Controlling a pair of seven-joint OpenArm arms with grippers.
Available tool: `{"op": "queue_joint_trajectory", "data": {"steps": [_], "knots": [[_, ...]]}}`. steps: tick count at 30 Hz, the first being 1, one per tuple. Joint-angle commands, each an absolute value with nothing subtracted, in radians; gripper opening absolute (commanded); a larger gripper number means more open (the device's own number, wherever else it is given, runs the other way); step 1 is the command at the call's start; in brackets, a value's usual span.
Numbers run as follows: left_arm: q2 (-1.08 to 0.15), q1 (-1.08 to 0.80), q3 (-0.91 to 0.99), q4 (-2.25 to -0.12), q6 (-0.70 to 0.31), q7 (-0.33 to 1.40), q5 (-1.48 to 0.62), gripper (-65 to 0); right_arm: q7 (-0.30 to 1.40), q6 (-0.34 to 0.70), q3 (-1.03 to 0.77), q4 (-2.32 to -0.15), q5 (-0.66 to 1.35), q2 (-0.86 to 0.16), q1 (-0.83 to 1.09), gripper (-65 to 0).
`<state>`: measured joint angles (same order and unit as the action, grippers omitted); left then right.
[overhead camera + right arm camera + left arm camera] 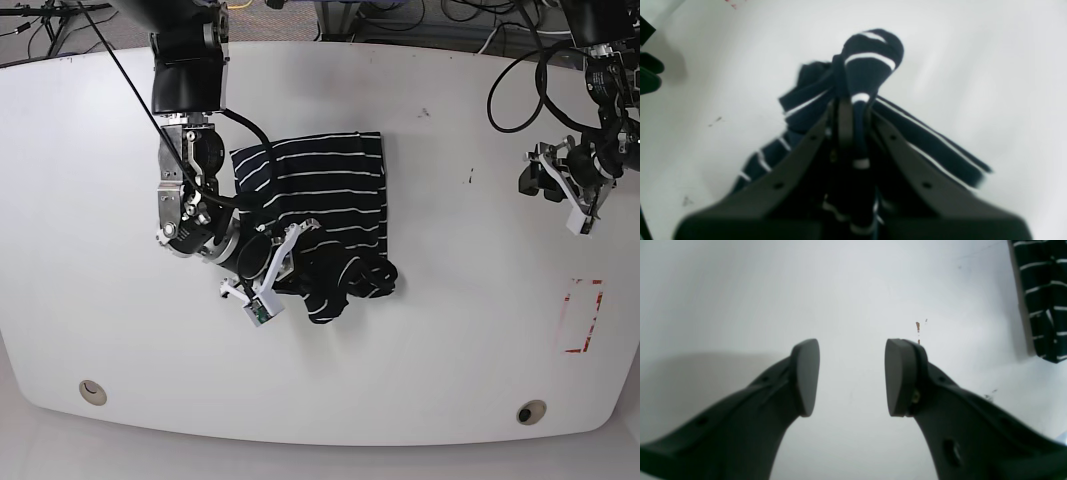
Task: Fold the T-shirt properly
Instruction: 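Tuck the loose hem corner under the bundle with the right gripper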
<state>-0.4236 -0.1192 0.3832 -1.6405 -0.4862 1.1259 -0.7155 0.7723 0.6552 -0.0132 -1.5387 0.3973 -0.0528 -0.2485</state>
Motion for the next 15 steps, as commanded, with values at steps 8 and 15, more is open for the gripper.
{"op": "queue_joint_trajectory", "data": {"steps": [8,15], "knots": [[-0.443,-0.11,0.3,-1.656,-0.486,1.109,-0.727,-35.1,0.762,0.659,-0.03,-1.573,0.407,-0.094,-0.272,-64.7],[-0.441,-0.108,0.248,-1.659,-0.486,1.109,-0.733,-35.1,0.756,0.661,-0.116,-1.492,0.401,-0.085,-0.294,-48.2]]}}
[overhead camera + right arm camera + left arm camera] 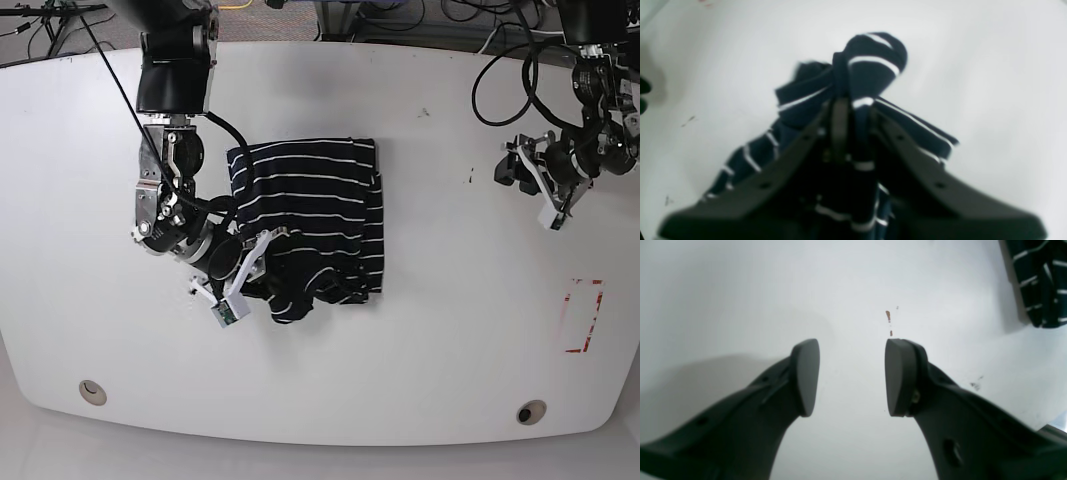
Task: Fold the T-shirt properly
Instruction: 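Tuck the loose hem corner under the bundle with the right gripper, then bring the left gripper down to the bundle's edge opposite the right gripper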
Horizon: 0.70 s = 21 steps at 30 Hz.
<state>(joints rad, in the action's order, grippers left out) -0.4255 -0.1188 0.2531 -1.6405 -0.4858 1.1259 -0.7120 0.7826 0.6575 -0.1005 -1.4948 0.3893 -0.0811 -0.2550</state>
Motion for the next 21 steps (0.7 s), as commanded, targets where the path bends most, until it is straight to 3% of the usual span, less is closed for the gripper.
{"op": "queue_joint_trajectory", "data": {"steps": [1,5,10,21], "knots": [[-0.441,-0.108,0.239,-1.659,-0.486,1.109,-0.733,-35.1,0.756,0.661,-0.122,-1.478,0.401,-0.085,-0.302,-44.4],[-0.441,-0.108,0.194,-1.662,-0.486,1.109,-0.734,-35.1,0.737,0.661,-0.14,-1.408,0.403,-0.087,-0.329,-25.0],[-0.427,-0.107,0.137,-1.704,-0.486,1.109,-0.736,-35.1,0.711,0.661,-0.14,-1.386,0.409,-0.094,-0.344,-8.6],[-0.277,-0.064,0.005,-1.856,-0.486,1.109,-0.73,-35.1,0.803,0.659,-0.143,-1.658,0.409,-0.137,-0.262,-6.8]]}}
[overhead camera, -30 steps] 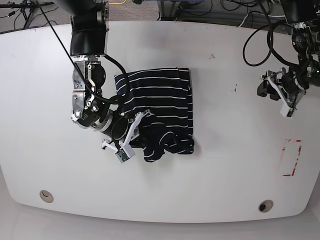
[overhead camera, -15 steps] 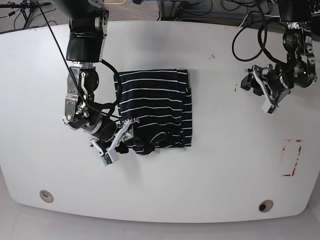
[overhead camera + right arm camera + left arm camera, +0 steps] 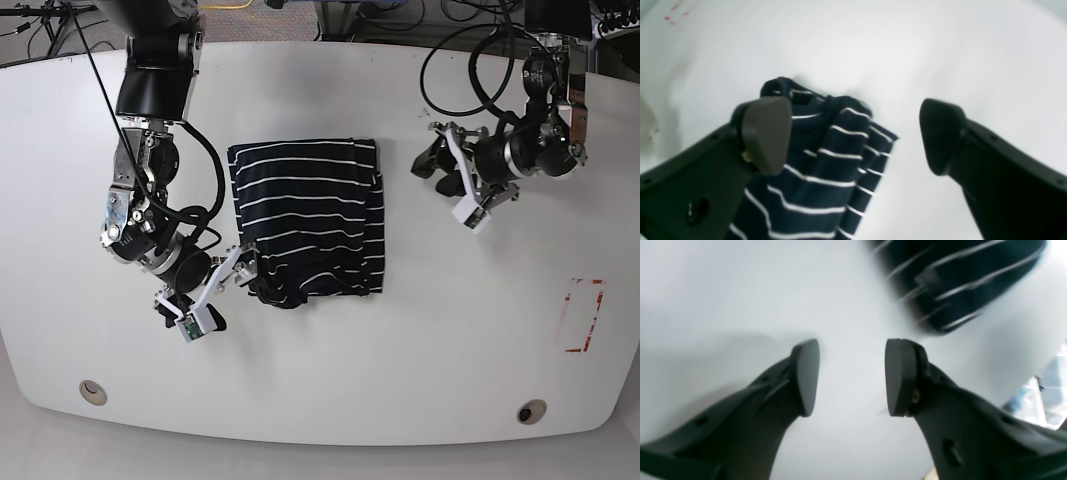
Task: Fold the T-shirt properly
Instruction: 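Bring the left gripper down to the bundle's edge opposite the right gripper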
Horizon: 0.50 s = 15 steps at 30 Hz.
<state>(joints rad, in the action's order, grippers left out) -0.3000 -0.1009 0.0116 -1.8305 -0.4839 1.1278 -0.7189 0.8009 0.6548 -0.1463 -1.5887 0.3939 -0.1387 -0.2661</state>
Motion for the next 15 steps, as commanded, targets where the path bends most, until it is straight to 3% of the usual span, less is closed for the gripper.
{"op": "queue_joint_trajectory", "data": {"steps": [1,5,12,15], "knots": [[-0.259,-0.051,-0.004,-1.856,-0.486,1.109,-0.73,-35.1,0.811,0.659,-0.143,-1.679,0.407,-0.139,-0.249,-6.8],[-0.168,0.001,-0.047,-1.831,-0.476,1.107,-0.725,-35.1,0.825,0.659,-0.143,-1.765,0.404,-0.139,-0.173,-8.9],[-0.036,0.056,-0.068,-1.741,-0.476,1.073,-0.633,-35.1,0.823,0.661,-0.139,-1.767,0.401,-0.137,-0.12,-24.4],[0.018,0.059,-0.062,-1.715,-0.476,1.023,-0.561,-35.1,0.82,0.661,-0.14,-1.699,0.401,-0.137,-0.13,-23.1]]}}
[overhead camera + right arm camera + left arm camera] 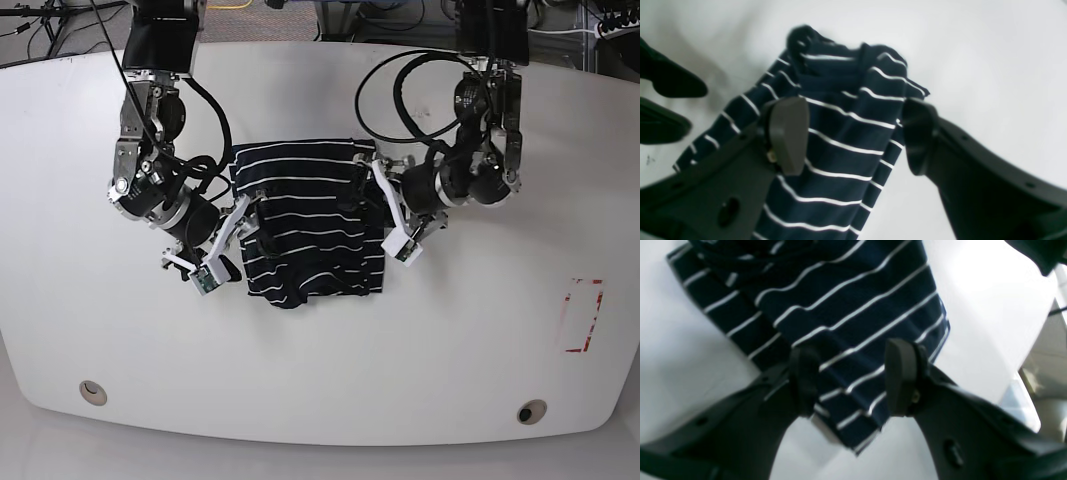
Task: Fold the T-shirt properly
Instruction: 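Bring the left gripper down to the bundle's edge opposite the right gripper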
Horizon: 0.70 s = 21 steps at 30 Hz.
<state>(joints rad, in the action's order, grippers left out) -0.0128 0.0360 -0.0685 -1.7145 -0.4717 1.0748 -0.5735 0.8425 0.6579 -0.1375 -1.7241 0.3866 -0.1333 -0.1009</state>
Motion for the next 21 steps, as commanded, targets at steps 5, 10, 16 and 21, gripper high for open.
{"op": "queue_joint_trajectory", "data": {"steps": [5,10,16,21], "knots": [[0.085,0.093,-0.019,-1.638,-0.475,0.931,-0.444,-35.1,0.762,0.661,-0.142,-1.586,0.401,-0.142,-0.186,-17.9],[0.134,0.119,0.059,-1.567,-0.475,0.914,-0.407,-35.1,0.723,0.664,-0.142,-1.489,0.401,-0.156,-0.239,-16.3],[0.145,0.205,0.145,-1.504,-0.472,0.914,-0.406,-35.1,0.691,0.667,-0.139,-1.385,0.404,-0.157,-0.291,-16.3],[0.136,0.286,0.151,-1.423,-0.387,0.891,-0.407,-35.1,0.657,0.668,-0.137,-1.299,0.409,-0.157,-0.326,-16.3]]}}
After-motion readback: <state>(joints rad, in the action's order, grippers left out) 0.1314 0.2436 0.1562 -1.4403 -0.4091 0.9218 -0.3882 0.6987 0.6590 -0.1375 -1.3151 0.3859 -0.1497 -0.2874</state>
